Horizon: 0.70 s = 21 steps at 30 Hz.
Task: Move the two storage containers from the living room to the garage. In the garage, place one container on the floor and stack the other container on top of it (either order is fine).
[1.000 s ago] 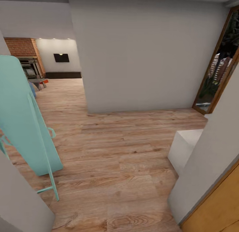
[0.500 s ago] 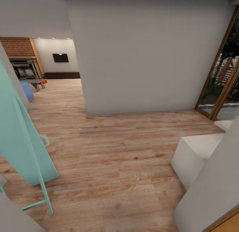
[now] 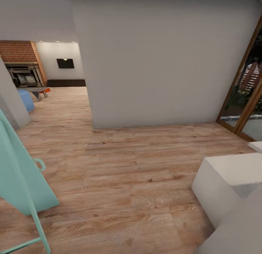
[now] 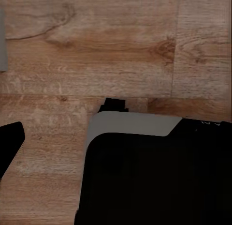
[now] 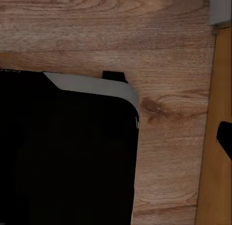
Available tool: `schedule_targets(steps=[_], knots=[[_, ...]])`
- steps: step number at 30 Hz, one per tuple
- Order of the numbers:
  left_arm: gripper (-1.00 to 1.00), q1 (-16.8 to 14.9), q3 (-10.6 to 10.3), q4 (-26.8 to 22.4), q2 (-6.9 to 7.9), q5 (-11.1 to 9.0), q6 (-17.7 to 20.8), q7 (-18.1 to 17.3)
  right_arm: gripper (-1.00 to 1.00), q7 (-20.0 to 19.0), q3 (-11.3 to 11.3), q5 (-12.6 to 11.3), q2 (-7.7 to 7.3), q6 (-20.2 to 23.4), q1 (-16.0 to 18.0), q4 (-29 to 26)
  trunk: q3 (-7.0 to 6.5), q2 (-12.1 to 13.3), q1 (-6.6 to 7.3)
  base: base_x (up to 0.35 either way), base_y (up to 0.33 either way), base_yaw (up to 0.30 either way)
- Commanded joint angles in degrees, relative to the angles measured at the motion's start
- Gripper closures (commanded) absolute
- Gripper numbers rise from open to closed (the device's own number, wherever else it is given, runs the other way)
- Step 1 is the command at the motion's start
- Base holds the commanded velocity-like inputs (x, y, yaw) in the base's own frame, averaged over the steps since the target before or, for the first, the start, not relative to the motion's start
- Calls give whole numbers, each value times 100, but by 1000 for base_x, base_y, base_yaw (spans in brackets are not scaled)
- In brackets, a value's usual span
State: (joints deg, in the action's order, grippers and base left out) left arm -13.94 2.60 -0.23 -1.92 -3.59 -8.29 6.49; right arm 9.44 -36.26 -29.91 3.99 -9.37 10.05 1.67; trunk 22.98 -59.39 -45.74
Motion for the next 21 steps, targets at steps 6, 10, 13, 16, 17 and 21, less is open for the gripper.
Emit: schedule_targets(steps=[6,10,13,16,17,21], knots=[[-100,-4,21,6,-2,-37,-24,0,-100,4,-48,-50,5,-30,6,18,6,-3,-3,323,0,0],[-100,-4,21,6,-2,-37,-22,0,-100,2,-50,-52,5,-33,6,18,6,-3,-3,323,0,0],[-100,-4,21,6,-2,-37,-23,1,-100,1,-49,-51,5,-31,6,18,6,-3,-3,323,0,0],[-100,-4,21,6,-2,-37,-24,-3,-100,4,-48,-51,5,-30,6,18,6,-3,-3,323,0,0],[-100,-4,21,6,-2,-37,-24,-1,-100,4,-50,-52,5,-30,6,18,6,-3,-3,323,0,0],[-100,-4,21,6,-2,-37,-24,1,-100,5,-48,-52,5,-32,6,18,6,-3,-3,323,0,0]])
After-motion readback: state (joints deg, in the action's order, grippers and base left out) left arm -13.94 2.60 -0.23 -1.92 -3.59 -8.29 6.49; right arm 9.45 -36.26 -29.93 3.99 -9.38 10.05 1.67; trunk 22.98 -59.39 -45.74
